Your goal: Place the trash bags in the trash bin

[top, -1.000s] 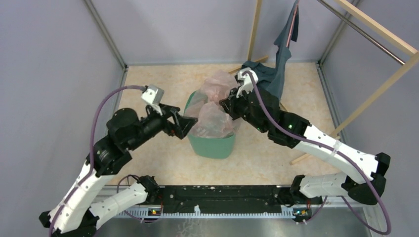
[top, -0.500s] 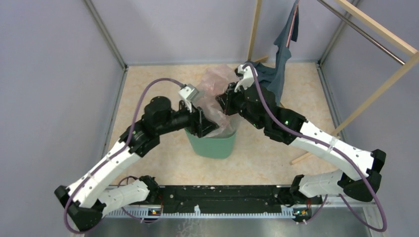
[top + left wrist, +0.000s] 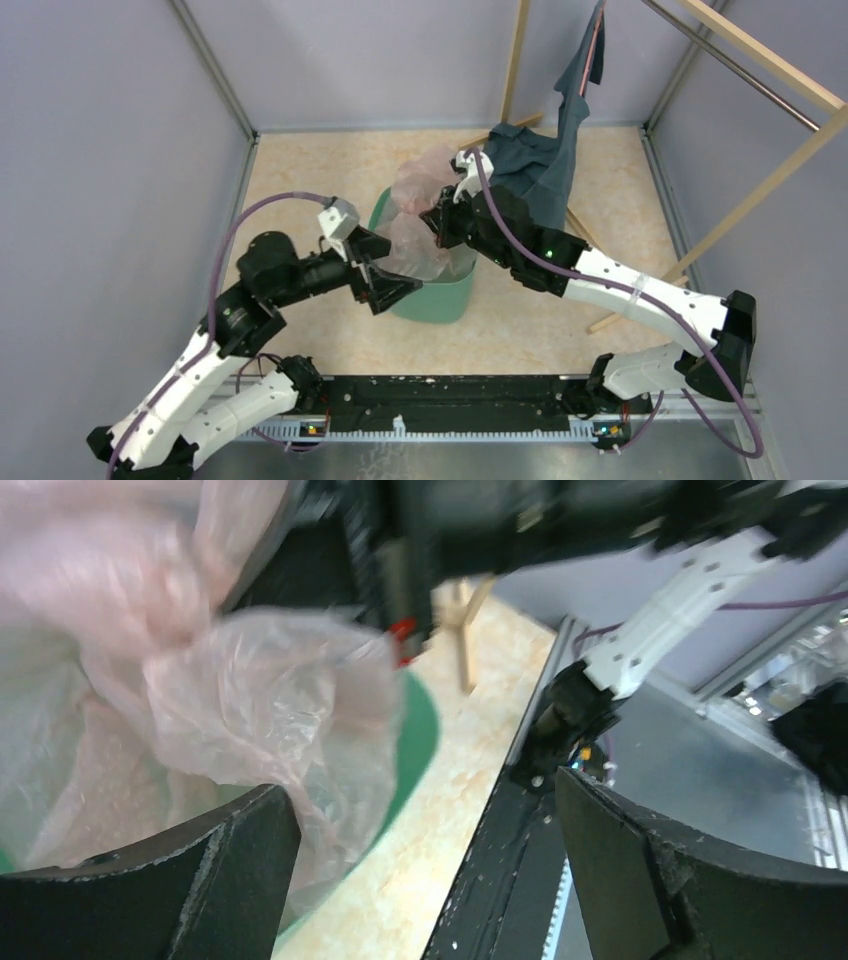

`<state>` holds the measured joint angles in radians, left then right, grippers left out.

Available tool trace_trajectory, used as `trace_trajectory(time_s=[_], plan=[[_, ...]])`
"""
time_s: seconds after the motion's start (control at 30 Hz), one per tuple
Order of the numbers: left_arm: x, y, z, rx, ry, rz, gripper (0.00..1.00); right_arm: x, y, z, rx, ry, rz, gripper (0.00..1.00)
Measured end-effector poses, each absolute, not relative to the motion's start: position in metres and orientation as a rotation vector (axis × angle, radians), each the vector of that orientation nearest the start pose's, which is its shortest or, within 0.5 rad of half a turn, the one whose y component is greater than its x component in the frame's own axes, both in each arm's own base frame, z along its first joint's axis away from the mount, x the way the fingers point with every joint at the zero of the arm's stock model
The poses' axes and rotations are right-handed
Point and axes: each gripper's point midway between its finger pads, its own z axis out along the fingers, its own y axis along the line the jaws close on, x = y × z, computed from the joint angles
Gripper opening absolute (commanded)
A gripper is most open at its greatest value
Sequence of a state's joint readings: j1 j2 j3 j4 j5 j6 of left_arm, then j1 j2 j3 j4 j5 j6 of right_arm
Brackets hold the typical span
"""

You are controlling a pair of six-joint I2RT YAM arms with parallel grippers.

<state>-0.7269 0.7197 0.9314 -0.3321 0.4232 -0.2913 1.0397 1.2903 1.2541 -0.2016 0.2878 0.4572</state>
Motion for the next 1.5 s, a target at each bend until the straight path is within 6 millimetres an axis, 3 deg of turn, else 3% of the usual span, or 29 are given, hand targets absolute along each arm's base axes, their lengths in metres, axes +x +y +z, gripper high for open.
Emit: trace_trajectory(time_s=[0.17, 0.27, 0.3, 0.4, 0.53, 0.63, 0.73, 0.97, 1.03, 1.13, 1.23, 1.33, 1.4, 1.5], plan=[[0.118, -0.217, 0.399, 0.68, 1.477, -1.133, 0.98, 0.245, 0.362, 0.313, -0.354, 1.851, 0.817, 0.0], [0.126, -0.201, 0.433, 0.533, 1.438, -1.096, 0.97, 0.244, 0.366, 0.317, -0.361, 1.835, 0.847, 0.0], [0.131, -0.197, 0.435, 0.491, 1.441, -1.081, 0.97, 0.244, 0.367, 0.319, -0.362, 1.83, 0.855, 0.0], [0.145, -0.196, 0.424, 0.415, 1.491, -1.056, 0.98, 0.243, 0.368, 0.328, -0.364, 1.815, 0.874, 0.0], [0.162, -0.207, 0.383, 0.367, 1.62, -1.041, 0.99, 0.24, 0.365, 0.342, -0.347, 1.791, 0.909, 0.0], [0.168, -0.208, 0.365, 0.343, 1.679, -1.02, 0.99, 0.232, 0.37, 0.342, -0.335, 1.816, 0.979, 0.0], [0.169, -0.2, 0.362, 0.31, 1.689, -0.987, 0.99, 0.229, 0.378, 0.315, -0.332, 1.92, 0.978, 0.0], [0.163, -0.164, 0.365, 0.183, 1.613, -0.921, 0.99, 0.235, 0.38, 0.168, -0.363, 2.334, 0.656, 0.0], [0.164, -0.157, 0.358, 0.15, 1.616, -0.896, 0.99, 0.235, 0.378, 0.144, -0.385, 2.403, 0.584, 0.0], [0.169, -0.155, 0.341, 0.121, 1.67, -0.864, 0.99, 0.24, 0.385, 0.127, -0.401, 2.449, 0.534, 0.0], [0.171, -0.157, 0.323, 0.117, 1.738, -0.844, 0.99, 0.243, 0.39, 0.13, -0.411, 2.451, 0.535, 0.0], [0.171, -0.157, 0.317, 0.11, 1.766, -0.842, 0.99, 0.245, 0.392, 0.146, -0.416, 2.427, 0.564, 0.0], [0.17, -0.157, 0.318, 0.108, 1.766, -0.849, 0.99, 0.24, 0.39, 0.168, -0.413, 2.396, 0.618, 0.0], [0.168, -0.159, 0.326, 0.115, 1.757, -0.865, 0.99, 0.229, 0.383, 0.219, -0.37, 2.297, 0.784, 0.0]])
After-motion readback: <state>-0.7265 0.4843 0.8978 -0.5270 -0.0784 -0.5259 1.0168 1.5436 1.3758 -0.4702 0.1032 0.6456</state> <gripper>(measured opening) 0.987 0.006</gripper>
